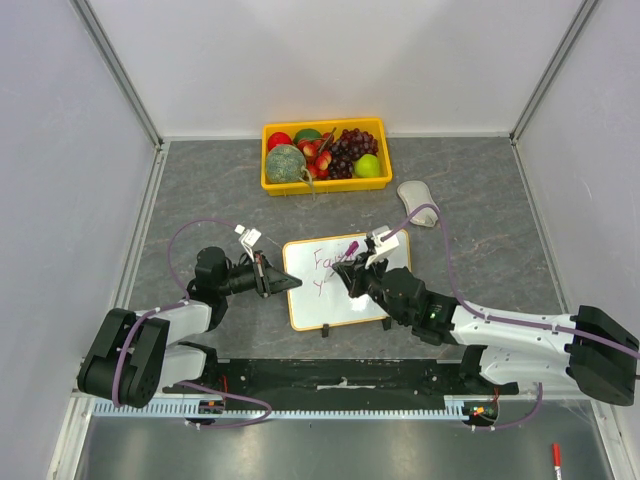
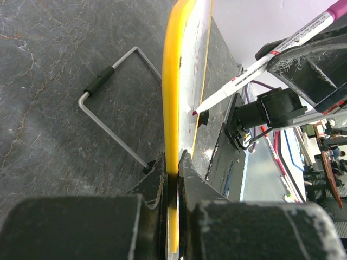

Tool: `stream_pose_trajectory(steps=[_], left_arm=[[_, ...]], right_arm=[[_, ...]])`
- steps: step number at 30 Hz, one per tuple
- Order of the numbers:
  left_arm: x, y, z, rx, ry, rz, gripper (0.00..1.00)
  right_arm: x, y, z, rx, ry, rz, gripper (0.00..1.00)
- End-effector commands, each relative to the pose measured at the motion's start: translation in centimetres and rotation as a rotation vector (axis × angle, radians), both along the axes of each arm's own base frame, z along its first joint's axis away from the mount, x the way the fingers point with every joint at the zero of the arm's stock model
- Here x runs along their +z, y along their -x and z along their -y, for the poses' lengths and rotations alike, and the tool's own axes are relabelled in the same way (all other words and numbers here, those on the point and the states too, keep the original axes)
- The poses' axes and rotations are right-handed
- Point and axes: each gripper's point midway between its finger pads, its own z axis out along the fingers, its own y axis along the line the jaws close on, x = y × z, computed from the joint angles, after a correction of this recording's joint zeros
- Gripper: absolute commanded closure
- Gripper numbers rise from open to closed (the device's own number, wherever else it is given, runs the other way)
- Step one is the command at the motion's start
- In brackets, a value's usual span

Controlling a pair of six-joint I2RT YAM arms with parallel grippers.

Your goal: Write a sentence on the whiteboard

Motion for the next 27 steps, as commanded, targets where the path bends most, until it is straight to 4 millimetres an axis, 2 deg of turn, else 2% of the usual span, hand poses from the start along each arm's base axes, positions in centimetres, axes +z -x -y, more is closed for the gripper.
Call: stream_pose_trajectory(steps=[1, 9, 17, 27], left_arm=[[-0.6, -1.6, -0.6, 0.060, -0.054, 0.073, 0.98], [-0.6, -1.6, -0.6, 0.063, -0.055, 0.073, 0.98], [-0.6, -1.6, -0.6, 0.064, -0.055, 0.072, 0.98], [-0.7, -1.6, -0.6, 0.062, -0.055, 0.073, 0.98]], right_arm=[[-0.7, 0.3, 0.0, 0.012, -0.007, -0.018, 1.00], [-1.5, 0.5, 1.0, -0.006, 0.010, -0.031, 1.00], [0.0, -0.3, 1.7, -0.062, -0.012, 0.004, 1.00], [2.1, -0.9, 0.8, -0.062, -0.048, 0.034, 1.00]])
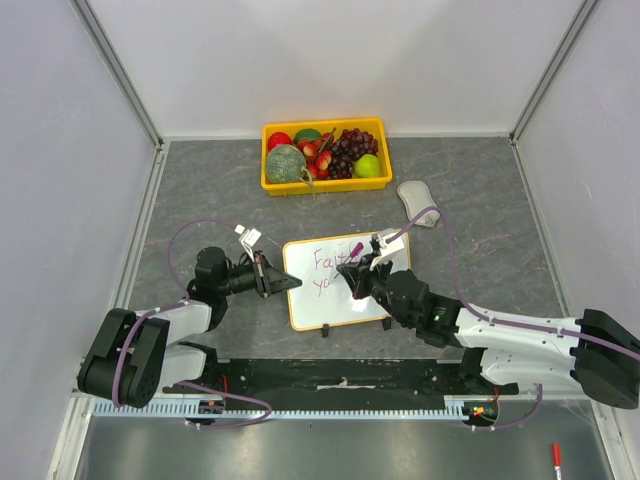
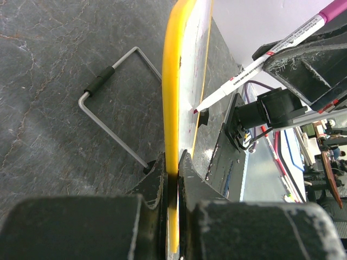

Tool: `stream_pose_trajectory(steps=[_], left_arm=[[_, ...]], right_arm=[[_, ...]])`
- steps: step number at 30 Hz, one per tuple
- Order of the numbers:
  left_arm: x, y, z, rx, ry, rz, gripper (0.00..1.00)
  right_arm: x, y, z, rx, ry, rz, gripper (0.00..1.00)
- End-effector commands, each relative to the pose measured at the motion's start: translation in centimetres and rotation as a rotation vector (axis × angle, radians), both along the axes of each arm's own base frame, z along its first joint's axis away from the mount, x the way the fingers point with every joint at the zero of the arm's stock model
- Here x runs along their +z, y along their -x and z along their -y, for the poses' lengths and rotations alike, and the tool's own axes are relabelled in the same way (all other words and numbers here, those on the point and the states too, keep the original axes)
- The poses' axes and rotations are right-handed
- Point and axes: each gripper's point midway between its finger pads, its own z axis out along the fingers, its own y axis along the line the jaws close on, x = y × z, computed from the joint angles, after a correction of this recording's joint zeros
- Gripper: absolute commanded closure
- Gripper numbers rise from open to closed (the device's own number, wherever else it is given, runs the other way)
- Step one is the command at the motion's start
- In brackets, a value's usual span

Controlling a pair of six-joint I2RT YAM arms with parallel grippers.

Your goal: Write a sentence on the whiteboard

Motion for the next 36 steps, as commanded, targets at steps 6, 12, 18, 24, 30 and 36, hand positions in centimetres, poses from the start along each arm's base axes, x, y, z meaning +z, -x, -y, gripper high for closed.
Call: stream_pose_trajectory(steps=[6, 12, 18, 24, 30, 36], left_arm=[[-0.6, -1.5, -0.6, 0.060, -0.054, 0.074, 0.98], [-0.6, -1.6, -0.6, 0.061, -0.055, 0.073, 0.98], [-0.6, -1.6, -0.6, 0.061, -0.055, 0.073, 0.98], [-0.7, -1.6, -0.6, 0.061, -0.055, 0.070, 0.98], [-0.6, -1.6, -0.6, 0.061, -0.055, 0.073, 0.98], [-0.6, -1.6, -0.6, 0.059, -0.055, 0.074, 0.98]], right_arm=[[3.0, -1.1, -0.6, -0.030, -0.054, 0.050, 1.00], [3.6, -0.7, -1.0, 0.006, -0.076, 0.055, 1.00], [4.6, -0.4, -0.1, -0.003, -0.102, 0.071, 1.00], [3.6, -0.8, 0.8, -0.045, -0.069, 0.063, 1.00], [2.6, -1.2, 0.8, -0.063, -0.049, 0.054, 1.00], [1.2, -1.4, 0.7, -0.069, -0.023, 0.038, 1.00]])
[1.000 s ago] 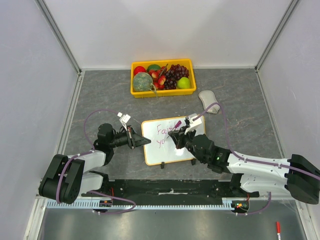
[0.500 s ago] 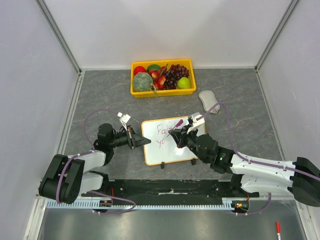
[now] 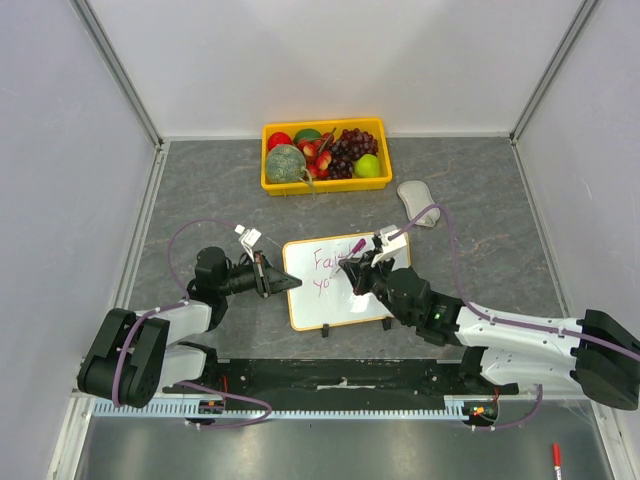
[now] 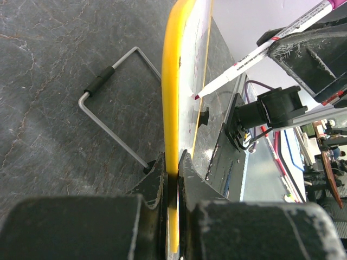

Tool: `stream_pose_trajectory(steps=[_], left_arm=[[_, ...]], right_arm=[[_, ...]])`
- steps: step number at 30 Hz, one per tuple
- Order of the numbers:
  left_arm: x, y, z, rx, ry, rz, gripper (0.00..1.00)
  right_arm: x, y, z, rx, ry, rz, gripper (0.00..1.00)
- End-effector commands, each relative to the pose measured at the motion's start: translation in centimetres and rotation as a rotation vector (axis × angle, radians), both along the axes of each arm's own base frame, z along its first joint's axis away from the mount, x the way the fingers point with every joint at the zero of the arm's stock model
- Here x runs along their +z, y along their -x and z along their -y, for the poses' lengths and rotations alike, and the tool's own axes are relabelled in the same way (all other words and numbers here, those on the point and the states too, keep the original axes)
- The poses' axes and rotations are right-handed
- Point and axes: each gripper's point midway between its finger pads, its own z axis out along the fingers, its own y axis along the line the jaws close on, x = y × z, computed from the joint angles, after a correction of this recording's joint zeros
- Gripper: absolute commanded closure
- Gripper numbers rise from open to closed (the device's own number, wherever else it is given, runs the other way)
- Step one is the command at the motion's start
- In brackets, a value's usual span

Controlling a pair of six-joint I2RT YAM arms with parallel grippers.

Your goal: Write a sentence on the whiteboard

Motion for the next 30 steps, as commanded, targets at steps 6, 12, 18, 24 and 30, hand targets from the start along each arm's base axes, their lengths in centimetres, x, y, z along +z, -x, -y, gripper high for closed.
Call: stream_pose_trajectory(steps=[6, 12, 18, 24, 30], left_arm=[[-0.6, -1.6, -0.6, 0.060, -0.055, 0.074, 0.98], [-0.6, -1.6, -0.6, 0.060, -0.055, 0.074, 0.98], [-0.6, -1.6, -0.6, 0.060, -0.055, 0.074, 0.98], [-0.6, -1.6, -0.6, 0.062, -0.055, 0.073, 0.98], [-0.7, -1.6, -0.6, 0.062, -0.056, 0.071, 0.98]], right_arm=[[-0.6, -0.4, 0.6, -0.034, 0.001, 0.001, 1.00], [-1.4, 0.0, 1.0, -0.023, 0.013, -0.017, 1.00], [-2.2, 0.4, 1.1, -0.008, 0.025, -0.034, 1.00], [-2.4, 0.6, 1.5, -0.008, 0.037, -0.039, 1.00], [-2.9, 0.7, 1.5, -0.007, 0.046, -0.044, 1.00]])
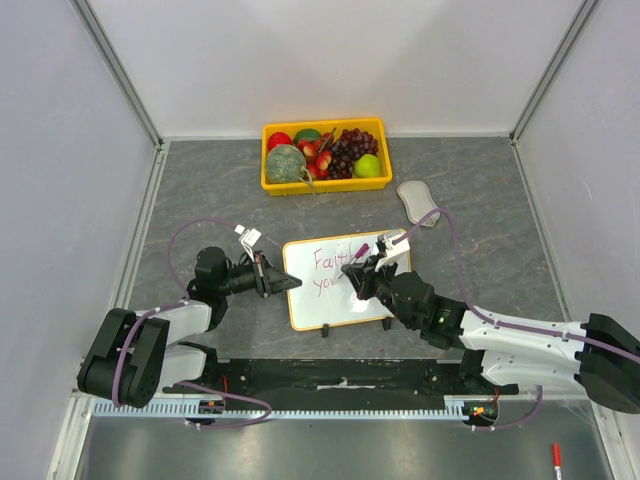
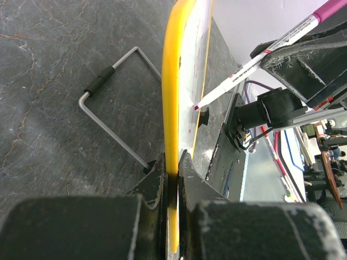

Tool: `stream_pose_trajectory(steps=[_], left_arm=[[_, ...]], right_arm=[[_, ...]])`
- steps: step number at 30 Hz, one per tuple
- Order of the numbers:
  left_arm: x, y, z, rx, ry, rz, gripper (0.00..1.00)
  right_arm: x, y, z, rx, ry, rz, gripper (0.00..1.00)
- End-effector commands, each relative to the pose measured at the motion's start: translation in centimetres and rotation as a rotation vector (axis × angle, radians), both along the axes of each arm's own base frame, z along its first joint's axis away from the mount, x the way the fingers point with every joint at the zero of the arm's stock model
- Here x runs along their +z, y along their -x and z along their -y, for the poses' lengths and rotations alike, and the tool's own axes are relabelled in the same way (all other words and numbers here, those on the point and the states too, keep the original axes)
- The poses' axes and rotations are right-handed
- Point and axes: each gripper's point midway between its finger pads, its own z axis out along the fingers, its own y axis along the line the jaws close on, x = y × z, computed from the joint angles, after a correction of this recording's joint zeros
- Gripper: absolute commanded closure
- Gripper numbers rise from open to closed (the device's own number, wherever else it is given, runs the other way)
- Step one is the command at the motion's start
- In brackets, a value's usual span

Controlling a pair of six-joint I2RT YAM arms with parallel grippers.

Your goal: Write a sentence on the whiteboard

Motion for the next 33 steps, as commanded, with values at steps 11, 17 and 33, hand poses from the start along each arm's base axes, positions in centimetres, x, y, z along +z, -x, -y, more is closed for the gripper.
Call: stream_pose_trajectory(steps=[11, 17, 33], left_arm=[[-0.7, -1.5, -0.6, 0.061, -0.055, 0.075, 0.98], [-0.7, -1.5, -0.6, 0.061, -0.055, 0.072, 0.98], [-0.7, -1.5, -0.6, 0.061, -0.055, 0.075, 0.98]], right_arm=[[-0.3, -0.7, 2.1, -0.078, 0.049, 0.014, 1.00], [1.2, -1.1, 1.7, -0.087, 0.027, 0.036, 1.00], [2.8, -1.8, 1.4, -0.103, -0.002, 0.052, 1.00]])
